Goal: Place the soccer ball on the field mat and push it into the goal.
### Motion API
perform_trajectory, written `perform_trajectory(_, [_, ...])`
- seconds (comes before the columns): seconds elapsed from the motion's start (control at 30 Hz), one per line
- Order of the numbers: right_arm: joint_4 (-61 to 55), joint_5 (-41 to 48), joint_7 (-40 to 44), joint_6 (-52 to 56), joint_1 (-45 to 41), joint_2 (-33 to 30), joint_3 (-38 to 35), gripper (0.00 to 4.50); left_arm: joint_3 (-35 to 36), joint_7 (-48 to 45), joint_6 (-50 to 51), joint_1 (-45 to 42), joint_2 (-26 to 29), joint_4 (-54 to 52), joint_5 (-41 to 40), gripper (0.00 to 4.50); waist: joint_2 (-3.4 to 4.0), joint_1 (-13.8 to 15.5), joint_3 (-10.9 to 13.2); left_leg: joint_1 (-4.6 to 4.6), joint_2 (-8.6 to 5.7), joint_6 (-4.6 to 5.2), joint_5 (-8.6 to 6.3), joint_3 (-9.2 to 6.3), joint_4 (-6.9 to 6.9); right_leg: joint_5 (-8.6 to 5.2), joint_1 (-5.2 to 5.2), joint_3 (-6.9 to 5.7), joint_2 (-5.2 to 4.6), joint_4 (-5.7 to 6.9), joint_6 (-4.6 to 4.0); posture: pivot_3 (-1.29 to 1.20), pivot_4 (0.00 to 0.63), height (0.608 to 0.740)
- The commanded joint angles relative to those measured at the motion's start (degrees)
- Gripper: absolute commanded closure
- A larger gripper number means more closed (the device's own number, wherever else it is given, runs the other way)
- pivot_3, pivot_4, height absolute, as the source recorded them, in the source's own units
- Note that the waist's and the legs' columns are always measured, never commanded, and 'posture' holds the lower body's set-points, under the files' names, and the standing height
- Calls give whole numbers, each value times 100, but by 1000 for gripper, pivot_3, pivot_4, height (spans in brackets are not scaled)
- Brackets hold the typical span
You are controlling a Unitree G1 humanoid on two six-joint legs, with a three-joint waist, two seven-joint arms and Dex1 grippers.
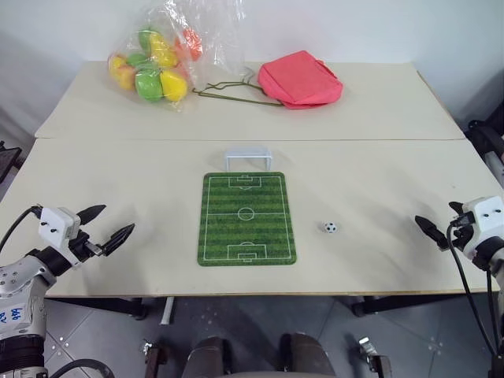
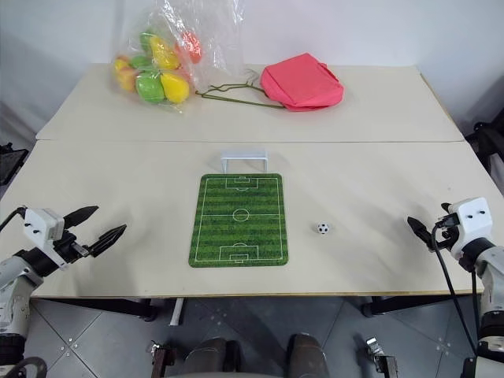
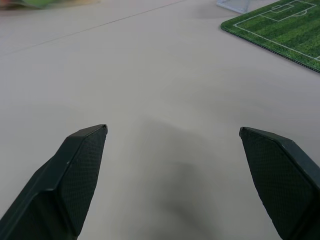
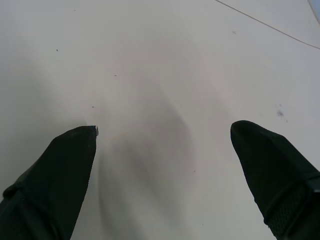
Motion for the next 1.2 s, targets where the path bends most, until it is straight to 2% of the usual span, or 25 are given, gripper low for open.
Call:
perform_trajectory(0.03, [-226, 96, 20, 4, -51, -197, -142, 18, 149, -82, 65, 100, 61, -367, -189, 0, 0, 0, 0, 0, 0, 0, 0, 0, 0, 0, 0, 0, 0, 1, 0, 0, 150, 740])
perform_trajectory(0.13, [-316, 122, 48, 93, -27, -210, -154, 18, 223, 148, 469, 78, -18, -542, -363, 0, 7, 6, 4, 0, 1, 0, 0, -1, 6, 0, 0, 0, 0, 2, 0, 0, 150, 740])
perform_trajectory(0.33, [-693, 137, 233, 432, -68, -335, -94, 18, 169, 253, 513, 36, 30, -628, -277, 0, 18, 4, 11, -1, 0, 1, 0, -1, 8, 0, 1, 1, 0, 3, 0, 0, 150, 740])
perform_trajectory(0.47, [-1493, 218, 482, 1484, -406, -435, 222, 18, 14, 162, 909, 92, 40, -1000, -415, 0, 21, 0, 12, -1, 1, 1, -1, -1, 12, 0, 1, 3, 0, 5, 0, 0, 150, 740])
perform_trajectory(0.57, [-2653, 545, 1201, 2156, -460, -501, 651, 18, -49, -213, 873, 16, -13, -1136, -604, 0, 22, -5, 13, -1, 10, 1, -1, -1, 10, 0, -2, 3, 5, 7, 0, 0, 150, 740])
perform_trajectory(0.73, [-3786, 663, 2245, 2579, -573, -592, 1565, 18, -131, -1026, 332, -96, -141, -1054, -778, 0, 22, 23, 13, -5, 5, 2, -2, -3, 14, 0, -2, -1, 3, 6, 0, 0, 150, 740])
perform_trajectory(0.8, [-3838, 657, 2486, 2588, -669, -603, 1746, 18, -131, -1319, 255, -101, -177, -1028, -877, 0, 21, 49, 14, -11, 1, 5, -4, -7, 21, 0, -1, -5, 1, 5, 0, 0, 150, 740])
perform_trajectory(0.93, [-3565, 329, 3149, 2181, -1156, -329, 2558, 18, -121, -2387, 132, -18, -223, -934, -1332, 0, 20, 25, 14, -13, -2, 8, -6, -7, 26, 0, -2, -8, 0, 4, 0, 0, 150, 740])
perform_trajectory(1.07, [-2776, -71, 3500, 1647, -1533, -45, 3066, 18, -89, -2290, 56, -31, -296, -980, -1269, 0, 19, 14, 15, -14, -6, 8, -6, -8, 26, 0, -2, -12, 2, 5, 0, 0, 150, 740])
perform_trajectory(1.2, [-2167, -301, 3583, 1267, -1736, 215, 3233, 18, -66, -2210, 67, 173, -364, -1182, -1283, 0, 18, 8, 16, -15, -6, 8, -6, -11, 27, 0, -1, -13, 0, 6, 0, 0, 150, 740])
